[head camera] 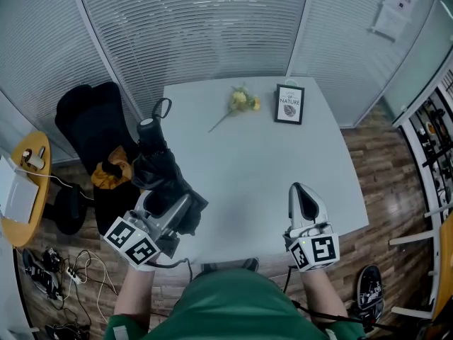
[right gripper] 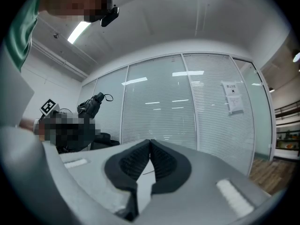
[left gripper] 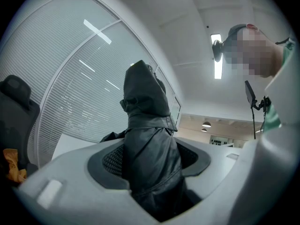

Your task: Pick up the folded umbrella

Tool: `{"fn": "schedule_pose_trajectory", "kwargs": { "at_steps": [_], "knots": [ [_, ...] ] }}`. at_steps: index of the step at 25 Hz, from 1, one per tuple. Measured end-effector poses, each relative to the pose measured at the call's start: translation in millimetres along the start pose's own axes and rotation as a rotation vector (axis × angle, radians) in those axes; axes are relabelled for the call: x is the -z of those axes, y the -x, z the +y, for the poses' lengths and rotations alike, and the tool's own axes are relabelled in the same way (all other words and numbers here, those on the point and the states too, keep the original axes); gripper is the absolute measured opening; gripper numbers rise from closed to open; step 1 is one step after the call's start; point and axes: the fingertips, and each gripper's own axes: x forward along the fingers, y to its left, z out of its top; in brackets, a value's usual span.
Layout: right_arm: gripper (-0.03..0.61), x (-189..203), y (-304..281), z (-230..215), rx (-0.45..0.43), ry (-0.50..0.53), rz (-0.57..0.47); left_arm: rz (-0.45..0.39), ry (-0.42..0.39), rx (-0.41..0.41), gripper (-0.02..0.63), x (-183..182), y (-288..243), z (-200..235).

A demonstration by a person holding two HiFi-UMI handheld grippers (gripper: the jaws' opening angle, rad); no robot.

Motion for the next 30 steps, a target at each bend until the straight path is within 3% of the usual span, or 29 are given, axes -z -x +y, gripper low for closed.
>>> {"fn": "schedule_pose_trajectory", "kwargs": {
  "at_steps": [30],
  "knots": [
    [0.003, 6.1, 6.9, 0.9, 0.005, -0.002, 0.015, -0.013, 0.049, 0.029, 0.284, 6.2, 6.2, -4.0]
  ]
}}
